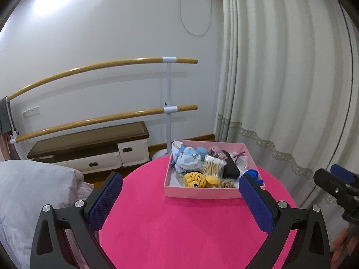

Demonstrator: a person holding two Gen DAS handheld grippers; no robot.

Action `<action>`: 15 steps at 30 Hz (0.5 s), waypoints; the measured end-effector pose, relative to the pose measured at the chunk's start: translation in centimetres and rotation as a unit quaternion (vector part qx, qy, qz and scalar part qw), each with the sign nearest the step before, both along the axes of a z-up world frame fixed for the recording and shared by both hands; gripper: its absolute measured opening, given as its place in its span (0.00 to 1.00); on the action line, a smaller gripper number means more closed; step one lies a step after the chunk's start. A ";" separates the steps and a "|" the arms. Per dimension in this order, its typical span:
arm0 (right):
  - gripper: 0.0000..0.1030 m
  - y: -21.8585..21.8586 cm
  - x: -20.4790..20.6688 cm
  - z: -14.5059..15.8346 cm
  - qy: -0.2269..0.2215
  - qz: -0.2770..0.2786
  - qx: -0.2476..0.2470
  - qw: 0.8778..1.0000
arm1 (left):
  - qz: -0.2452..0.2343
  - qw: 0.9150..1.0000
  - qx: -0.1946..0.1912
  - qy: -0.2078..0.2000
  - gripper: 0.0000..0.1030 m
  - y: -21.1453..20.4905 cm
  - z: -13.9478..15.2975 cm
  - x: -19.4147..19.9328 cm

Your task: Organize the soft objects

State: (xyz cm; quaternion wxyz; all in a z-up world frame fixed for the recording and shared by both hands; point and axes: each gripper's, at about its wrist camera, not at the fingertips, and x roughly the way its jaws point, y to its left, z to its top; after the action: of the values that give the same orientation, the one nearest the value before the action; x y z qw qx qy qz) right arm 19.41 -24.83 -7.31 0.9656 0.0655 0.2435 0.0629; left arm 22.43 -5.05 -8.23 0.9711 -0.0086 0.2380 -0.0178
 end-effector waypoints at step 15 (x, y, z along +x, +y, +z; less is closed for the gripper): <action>1.00 1.1 -5.2 -0.9 -0.016 -0.008 -0.013 1.000 | -0.003 1.000 -0.004 -0.020 1.00 -0.5 0.4 -8.2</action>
State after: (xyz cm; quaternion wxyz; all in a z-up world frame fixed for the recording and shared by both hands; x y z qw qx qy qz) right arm 14.22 -23.68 -8.20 0.9707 0.0540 0.2283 0.0526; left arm 14.23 -5.52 -7.80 0.9755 -0.0113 0.2188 -0.0214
